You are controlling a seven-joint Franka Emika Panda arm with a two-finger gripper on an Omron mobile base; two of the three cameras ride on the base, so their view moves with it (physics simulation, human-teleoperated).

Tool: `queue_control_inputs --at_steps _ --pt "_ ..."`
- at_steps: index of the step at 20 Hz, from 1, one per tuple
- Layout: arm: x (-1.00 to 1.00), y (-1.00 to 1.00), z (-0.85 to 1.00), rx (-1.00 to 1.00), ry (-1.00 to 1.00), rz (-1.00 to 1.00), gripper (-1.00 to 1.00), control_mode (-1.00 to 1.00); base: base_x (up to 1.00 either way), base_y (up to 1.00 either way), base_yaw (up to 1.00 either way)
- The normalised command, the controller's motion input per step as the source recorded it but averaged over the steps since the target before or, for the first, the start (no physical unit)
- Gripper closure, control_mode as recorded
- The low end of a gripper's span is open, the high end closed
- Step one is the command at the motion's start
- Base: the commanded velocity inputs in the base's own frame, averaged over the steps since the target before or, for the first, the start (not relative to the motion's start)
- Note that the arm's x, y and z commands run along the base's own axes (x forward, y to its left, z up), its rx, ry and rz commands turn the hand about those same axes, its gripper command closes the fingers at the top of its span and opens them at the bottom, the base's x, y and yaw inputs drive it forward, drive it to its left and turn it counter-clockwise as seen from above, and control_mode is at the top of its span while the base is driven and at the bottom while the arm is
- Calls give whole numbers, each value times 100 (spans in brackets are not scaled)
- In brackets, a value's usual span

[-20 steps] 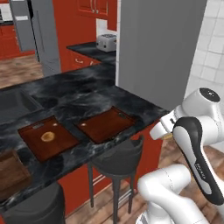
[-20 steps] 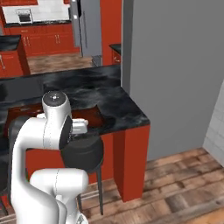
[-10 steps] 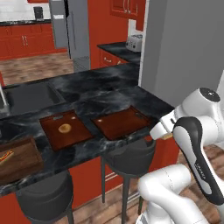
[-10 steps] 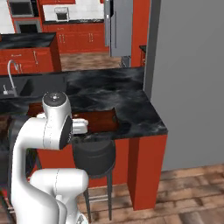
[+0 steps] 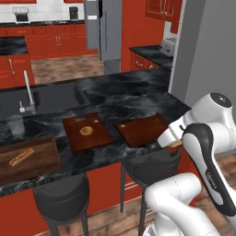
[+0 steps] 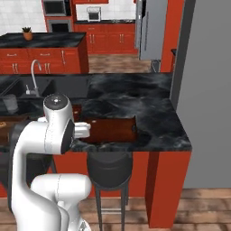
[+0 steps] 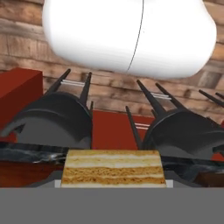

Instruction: Take the cake and donut from the fridge and place them on the empty tray on the dining counter.

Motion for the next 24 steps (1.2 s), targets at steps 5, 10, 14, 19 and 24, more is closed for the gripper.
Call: queue_control_inputs --at_steps 5,10,14,19,24 --pt "0 0 0 0 0 0 100 100 45 0 16" --pt "0 0 0 0 0 0 100 100 10 -2 9" --pt "0 -12 0 0 0 0 100 -100 0 -8 2" --pt "39 -38 0 0 2 -7 100 -100 0 0 0" --pt "73 -30 0 0 1 -9 100 -100 0 0 0"
